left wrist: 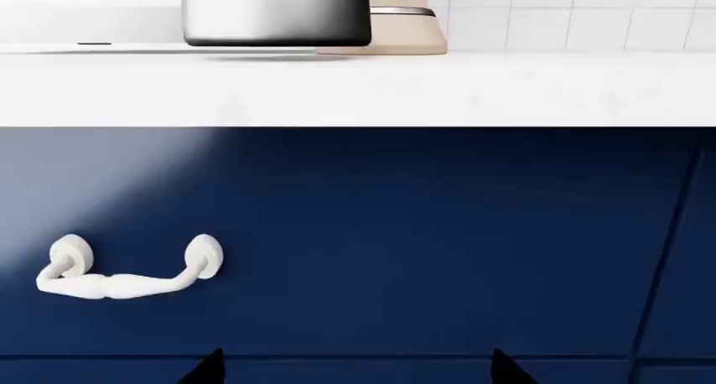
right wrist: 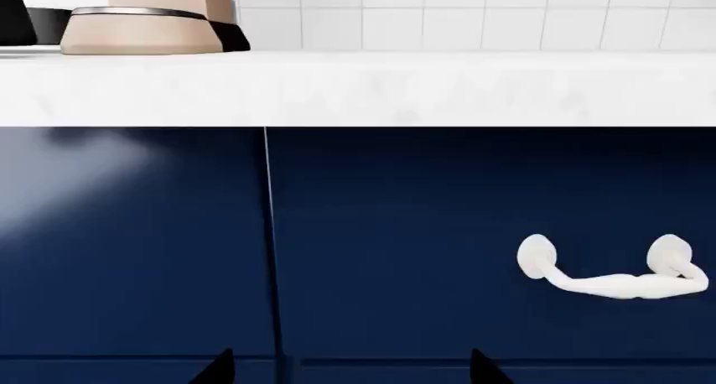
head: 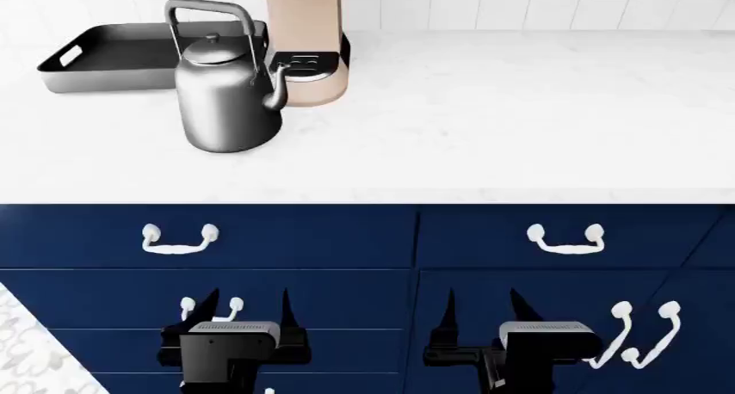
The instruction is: Pick the kettle from the counter and place it on the tray. Then pick the mug from the cabinet and place it on the tray. Then close the cabinet doors.
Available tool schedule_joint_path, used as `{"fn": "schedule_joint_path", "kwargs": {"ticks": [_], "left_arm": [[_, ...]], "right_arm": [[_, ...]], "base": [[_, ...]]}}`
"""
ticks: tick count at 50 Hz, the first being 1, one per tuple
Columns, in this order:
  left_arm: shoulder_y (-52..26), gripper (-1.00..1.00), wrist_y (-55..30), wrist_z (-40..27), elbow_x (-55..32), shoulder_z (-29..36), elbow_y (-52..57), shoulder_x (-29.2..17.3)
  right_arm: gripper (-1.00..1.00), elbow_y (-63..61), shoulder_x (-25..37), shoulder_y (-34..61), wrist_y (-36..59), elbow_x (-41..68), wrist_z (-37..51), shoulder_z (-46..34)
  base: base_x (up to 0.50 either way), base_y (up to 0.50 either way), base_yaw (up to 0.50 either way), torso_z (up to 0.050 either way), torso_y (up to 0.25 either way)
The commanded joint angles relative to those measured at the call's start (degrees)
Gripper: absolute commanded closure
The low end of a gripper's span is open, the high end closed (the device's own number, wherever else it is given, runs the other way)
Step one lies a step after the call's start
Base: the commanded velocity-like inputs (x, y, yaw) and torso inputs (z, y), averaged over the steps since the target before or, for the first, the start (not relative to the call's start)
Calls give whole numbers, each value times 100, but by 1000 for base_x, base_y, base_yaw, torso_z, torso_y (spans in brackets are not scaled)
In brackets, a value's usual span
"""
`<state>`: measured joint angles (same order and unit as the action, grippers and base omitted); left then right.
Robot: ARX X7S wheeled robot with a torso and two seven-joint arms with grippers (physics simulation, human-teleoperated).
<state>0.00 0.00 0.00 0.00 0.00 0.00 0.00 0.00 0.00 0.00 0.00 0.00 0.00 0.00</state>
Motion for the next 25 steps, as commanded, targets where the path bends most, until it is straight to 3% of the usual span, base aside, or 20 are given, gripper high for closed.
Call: {"fn": "schedule_joint_path", "kwargs": {"ticks": [1, 7, 11, 15, 21, 25], "left_arm": [[16, -100, -8, -100, -45, 125, 63, -102], [4, -100, -198, -223, -3, 280, 638, -278], [-116, -100, -882, -225, -149, 218, 1615, -393], [-417, -100, -1710, -160, -265, 247, 2627, -521], [-1520, -100, -3311, -187, -398, 199, 3706, -651], [-2877, -100, -4685, -197, -419, 306, 4221, -768]], "right_arm": [[-100, -120, 92, -28, 35, 66, 125, -116], [-100, -1012, 227, -192, 369, 56, 342, -260], [-100, -1853, 306, -287, 757, 146, 417, -253], [-100, -2474, 371, -322, 1086, 221, 484, -247], [-100, -2983, 456, -342, 1366, 269, 568, -268], [-100, -3240, 502, -349, 1510, 295, 616, -287]], "base": [[0, 0, 0, 0, 0], [0, 0, 0, 0, 0], [0, 0, 0, 0, 0], [0, 0, 0, 50, 3], [0, 0, 0, 50, 4], [0, 0, 0, 50, 5]]}}
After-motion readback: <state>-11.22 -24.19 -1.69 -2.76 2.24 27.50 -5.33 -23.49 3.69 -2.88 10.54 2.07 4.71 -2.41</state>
